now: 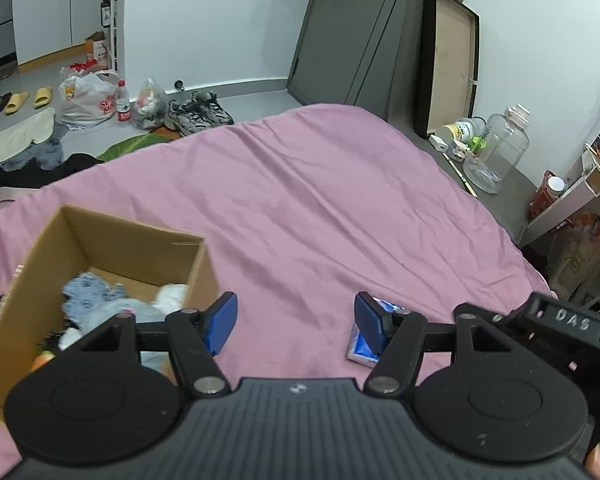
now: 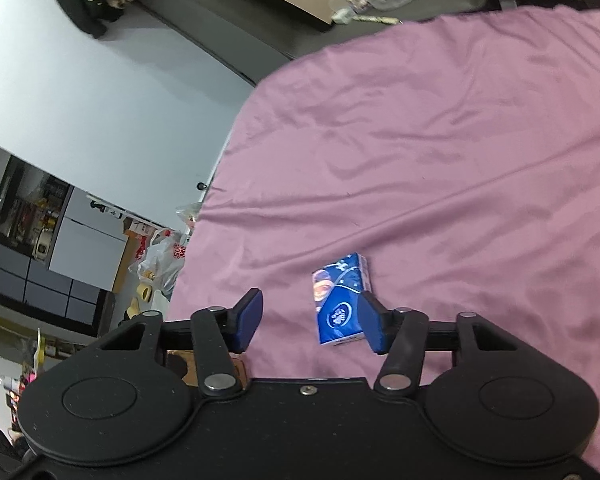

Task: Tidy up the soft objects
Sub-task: 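Move the right tool to the blue tissue pack and grasp it, then carry the blue tissue pack to the box and release it inside with the right tool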

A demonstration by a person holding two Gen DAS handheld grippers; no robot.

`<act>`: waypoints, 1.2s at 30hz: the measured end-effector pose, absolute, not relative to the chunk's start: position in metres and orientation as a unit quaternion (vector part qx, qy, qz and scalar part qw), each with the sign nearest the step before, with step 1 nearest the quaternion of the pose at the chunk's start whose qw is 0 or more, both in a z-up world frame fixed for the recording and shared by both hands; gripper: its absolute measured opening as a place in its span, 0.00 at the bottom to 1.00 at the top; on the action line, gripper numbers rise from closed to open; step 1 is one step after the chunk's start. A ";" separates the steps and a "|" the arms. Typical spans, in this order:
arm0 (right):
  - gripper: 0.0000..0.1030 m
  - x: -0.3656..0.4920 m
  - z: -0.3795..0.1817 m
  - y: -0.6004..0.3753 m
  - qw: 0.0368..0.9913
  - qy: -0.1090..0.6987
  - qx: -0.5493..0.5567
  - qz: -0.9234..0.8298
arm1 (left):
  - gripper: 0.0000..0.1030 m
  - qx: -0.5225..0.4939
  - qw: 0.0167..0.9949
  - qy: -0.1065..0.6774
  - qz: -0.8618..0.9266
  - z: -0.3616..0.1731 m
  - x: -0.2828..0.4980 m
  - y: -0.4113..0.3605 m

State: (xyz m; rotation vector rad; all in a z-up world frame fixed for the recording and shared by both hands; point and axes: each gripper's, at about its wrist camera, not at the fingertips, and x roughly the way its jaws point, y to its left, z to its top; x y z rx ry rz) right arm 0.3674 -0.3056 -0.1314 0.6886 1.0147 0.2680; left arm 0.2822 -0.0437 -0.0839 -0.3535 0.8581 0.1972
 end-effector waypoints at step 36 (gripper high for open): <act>0.23 0.401 -0.218 -0.302 0.737 0.542 0.400 0.060 | 0.15 -0.281 0.824 0.488 0.059 -0.188 0.352 -0.075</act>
